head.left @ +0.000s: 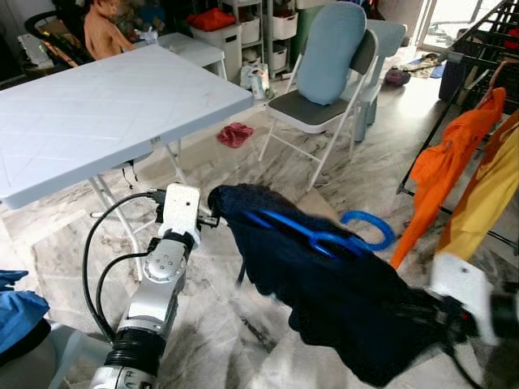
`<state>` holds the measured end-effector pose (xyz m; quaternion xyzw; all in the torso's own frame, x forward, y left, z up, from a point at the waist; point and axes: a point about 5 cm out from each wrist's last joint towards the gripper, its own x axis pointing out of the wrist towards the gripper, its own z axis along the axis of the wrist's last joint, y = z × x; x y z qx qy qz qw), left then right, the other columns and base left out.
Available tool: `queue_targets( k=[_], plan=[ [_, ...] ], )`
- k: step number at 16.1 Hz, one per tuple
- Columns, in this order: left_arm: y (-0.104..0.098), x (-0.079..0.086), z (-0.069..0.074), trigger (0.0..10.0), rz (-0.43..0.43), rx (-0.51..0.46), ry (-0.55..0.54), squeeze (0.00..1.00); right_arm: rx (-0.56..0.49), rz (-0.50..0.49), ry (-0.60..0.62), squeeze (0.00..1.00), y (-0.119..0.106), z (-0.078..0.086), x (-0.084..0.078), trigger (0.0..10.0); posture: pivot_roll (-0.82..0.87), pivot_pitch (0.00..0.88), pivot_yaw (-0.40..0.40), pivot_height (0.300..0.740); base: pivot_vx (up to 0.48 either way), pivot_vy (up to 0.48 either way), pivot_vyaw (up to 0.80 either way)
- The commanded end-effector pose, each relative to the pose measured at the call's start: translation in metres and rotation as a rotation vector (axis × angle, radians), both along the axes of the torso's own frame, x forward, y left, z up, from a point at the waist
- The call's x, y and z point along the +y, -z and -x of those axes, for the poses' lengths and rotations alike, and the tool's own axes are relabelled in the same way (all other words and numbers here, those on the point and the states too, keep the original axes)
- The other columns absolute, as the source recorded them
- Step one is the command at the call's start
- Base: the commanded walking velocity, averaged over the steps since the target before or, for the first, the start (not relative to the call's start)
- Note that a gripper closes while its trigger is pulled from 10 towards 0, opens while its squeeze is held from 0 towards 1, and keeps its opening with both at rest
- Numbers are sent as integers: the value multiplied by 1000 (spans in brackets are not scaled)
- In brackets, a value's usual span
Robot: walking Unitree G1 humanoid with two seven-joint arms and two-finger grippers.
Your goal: Hang hanger
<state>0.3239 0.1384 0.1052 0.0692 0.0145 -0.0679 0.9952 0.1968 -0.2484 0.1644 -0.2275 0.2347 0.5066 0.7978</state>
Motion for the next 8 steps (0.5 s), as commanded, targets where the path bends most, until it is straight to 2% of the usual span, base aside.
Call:
queue_targets(
  k=[1, 2, 3, 4, 6, 8],
  plan=[
    [1, 14, -4, 10000, 29, 31, -62, 0, -11, -17, -72, 0, -17, 3, 0, 10000, -251, 0, 81, 740, 0, 0, 0],
    [2, 13, -4, 10000, 73, 54, -66, 0, -31, 12, -68, 0, -18, 2, -2, 10000, -252, 0, 81, 740, 0, 0, 0],
    [2, 9, -5, 10000, 94, 65, -46, 0, -72, 81, -64, 0, -13, -2, -3, 10000, -254, 0, 83, 740, 0, 0, 0],
    [1, 3, -5, 10000, 83, 59, -1, 0, -139, 157, -63, 0, -5, -8, -3, 10000, -252, 0, 83, 740, 0, 0, 0],
    [8, -2, -2, 10000, 80, 106, 28, 0, -152, 96, -57, 0, -4, -9, 4, 10000, -247, 0, 83, 740, 0, 0, 0],
    [10, -4, 0, 10000, 89, 115, 52, 0, -188, 111, -68, 0, -2, -11, 9, 10000, -247, 0, 81, 740, 0, 0, 0]
  ],
)
